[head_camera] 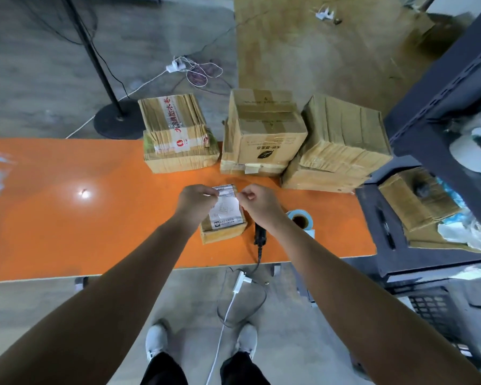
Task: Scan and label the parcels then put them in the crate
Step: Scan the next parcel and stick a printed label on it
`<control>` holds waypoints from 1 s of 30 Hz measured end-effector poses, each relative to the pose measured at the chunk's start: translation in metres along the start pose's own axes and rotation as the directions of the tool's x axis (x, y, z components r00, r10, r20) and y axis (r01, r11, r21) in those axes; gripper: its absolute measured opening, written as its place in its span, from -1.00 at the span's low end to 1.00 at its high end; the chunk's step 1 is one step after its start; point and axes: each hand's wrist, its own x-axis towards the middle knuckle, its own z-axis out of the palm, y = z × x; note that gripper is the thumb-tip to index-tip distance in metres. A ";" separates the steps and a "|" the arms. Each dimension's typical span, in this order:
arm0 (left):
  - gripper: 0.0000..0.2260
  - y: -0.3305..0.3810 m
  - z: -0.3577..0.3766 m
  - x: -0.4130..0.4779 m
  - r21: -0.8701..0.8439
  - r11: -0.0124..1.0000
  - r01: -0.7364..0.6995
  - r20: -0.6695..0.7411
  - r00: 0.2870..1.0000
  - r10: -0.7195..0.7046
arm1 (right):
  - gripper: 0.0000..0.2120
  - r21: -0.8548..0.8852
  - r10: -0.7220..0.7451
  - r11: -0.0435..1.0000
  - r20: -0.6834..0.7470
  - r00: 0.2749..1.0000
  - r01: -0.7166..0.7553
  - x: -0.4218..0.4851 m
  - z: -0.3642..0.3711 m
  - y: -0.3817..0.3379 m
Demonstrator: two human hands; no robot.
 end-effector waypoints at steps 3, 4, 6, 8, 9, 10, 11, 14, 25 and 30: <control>-0.84 -0.009 -0.008 0.002 -0.032 0.999 0.023 -0.004 1.000 -0.023 | -0.93 0.027 0.019 0.999 0.043 0.999 -0.020 0.001 0.010 -0.003; -0.84 -0.012 -0.009 0.003 -0.043 0.999 0.032 -0.006 0.999 -0.032 | -0.94 0.028 0.017 0.999 0.053 0.998 -0.018 0.002 0.012 -0.003; -0.89 -0.020 -0.010 0.004 -0.047 0.998 0.052 -0.018 0.998 -0.053 | -0.94 -0.001 0.000 1.000 0.069 0.998 0.000 0.002 0.017 -0.003; -0.92 -0.028 -0.009 0.006 -0.021 0.997 0.073 -0.045 0.996 -0.074 | -0.91 -0.041 -0.002 0.999 0.083 0.997 0.005 0.003 0.022 -0.002; -0.91 -0.031 -0.008 0.007 0.001 0.997 0.083 -0.060 0.995 -0.083 | -0.90 -0.068 0.000 0.998 0.091 0.996 0.006 0.003 0.024 -0.002; -0.91 -0.035 -0.008 0.007 0.031 0.996 0.087 -0.073 0.994 -0.085 | -0.88 -0.096 0.003 0.995 0.093 0.996 0.006 0.004 0.027 -0.001; -0.92 -0.038 -0.009 0.007 0.067 0.994 0.086 -0.084 0.993 -0.080 | -0.88 -0.121 0.007 0.993 0.094 0.996 0.004 0.004 0.029 0.000; -0.90 -0.046 -0.009 0.007 0.181 0.980 0.078 -0.097 0.993 -0.061 | -0.85 -0.186 0.030 0.983 0.092 0.995 -0.012 0.007 0.037 0.001; -0.86 -0.058 0.004 0.007 0.324 0.946 -0.017 -0.150 0.986 0.070 | -0.88 -0.394 0.030 0.919 0.009 1.000 -0.024 0.006 0.054 0.001; -0.75 -0.064 0.000 0.011 0.324 0.943 0.080 -0.156 0.987 -0.030 | -0.95 -0.319 0.047 0.946 -0.025 0.999 -0.053 0.005 0.056 0.006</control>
